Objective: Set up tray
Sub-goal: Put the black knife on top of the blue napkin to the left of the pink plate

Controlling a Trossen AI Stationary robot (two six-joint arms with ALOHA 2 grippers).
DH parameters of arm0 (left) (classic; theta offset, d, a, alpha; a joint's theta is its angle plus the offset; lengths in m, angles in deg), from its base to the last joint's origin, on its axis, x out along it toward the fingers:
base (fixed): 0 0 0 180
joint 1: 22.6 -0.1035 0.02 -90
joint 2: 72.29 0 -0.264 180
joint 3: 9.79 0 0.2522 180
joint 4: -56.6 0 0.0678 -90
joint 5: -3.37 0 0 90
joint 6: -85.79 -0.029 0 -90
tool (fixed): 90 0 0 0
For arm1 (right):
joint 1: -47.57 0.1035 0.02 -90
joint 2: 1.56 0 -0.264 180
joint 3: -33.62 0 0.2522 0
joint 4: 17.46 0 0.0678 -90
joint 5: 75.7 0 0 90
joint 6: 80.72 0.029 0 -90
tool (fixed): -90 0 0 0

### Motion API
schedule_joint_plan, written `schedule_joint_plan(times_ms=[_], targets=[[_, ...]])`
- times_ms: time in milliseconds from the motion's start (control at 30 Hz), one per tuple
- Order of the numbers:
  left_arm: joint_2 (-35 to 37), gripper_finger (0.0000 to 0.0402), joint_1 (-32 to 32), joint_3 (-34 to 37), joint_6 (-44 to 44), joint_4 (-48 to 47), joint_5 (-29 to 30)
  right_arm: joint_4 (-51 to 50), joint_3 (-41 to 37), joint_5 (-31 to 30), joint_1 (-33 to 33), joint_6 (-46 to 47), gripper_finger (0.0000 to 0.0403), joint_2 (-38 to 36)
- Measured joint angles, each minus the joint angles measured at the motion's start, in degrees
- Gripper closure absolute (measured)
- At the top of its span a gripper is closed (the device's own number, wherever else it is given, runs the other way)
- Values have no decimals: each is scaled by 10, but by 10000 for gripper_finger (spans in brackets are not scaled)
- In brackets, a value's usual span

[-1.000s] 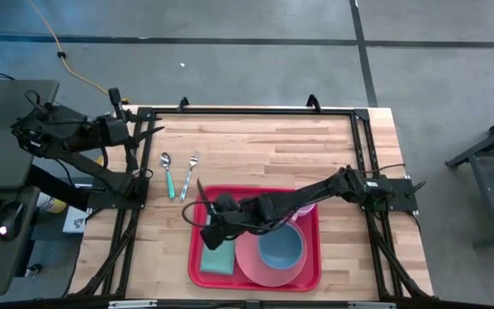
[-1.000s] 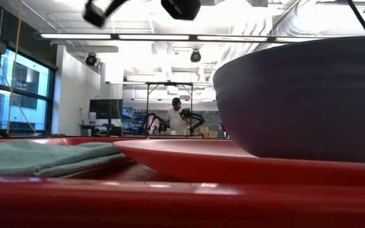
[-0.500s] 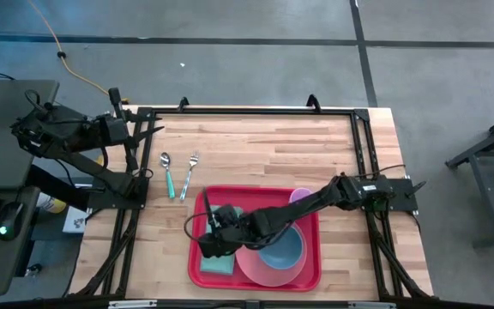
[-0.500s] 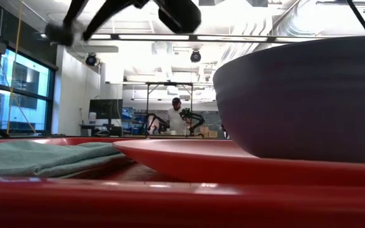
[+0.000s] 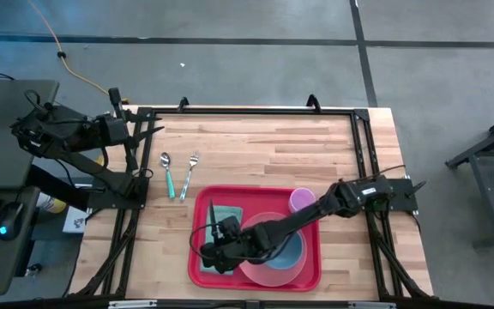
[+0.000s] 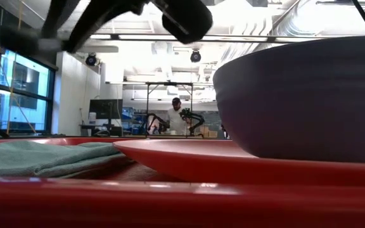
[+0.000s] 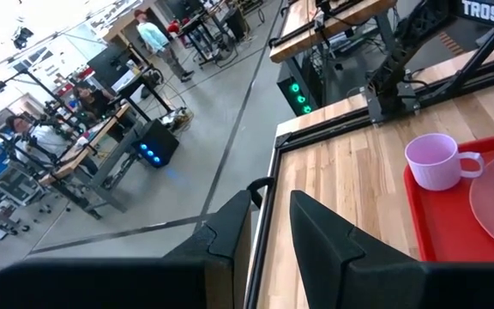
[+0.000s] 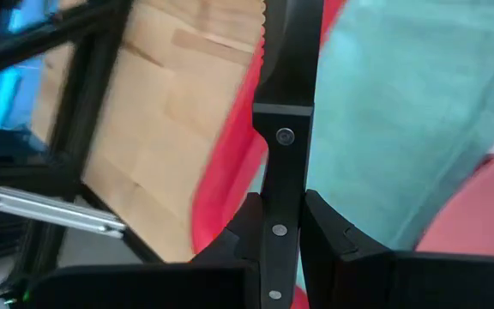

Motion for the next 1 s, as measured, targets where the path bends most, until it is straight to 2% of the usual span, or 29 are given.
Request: schedule_joint_plan(times_ms=[233, 1000], targets=[[7, 284, 0, 0, 0, 0, 0, 35, 0, 23, 1, 24, 379, 32], [38, 284, 0, 0, -2, 0, 0, 1, 0, 99, -11, 71, 379, 37]])
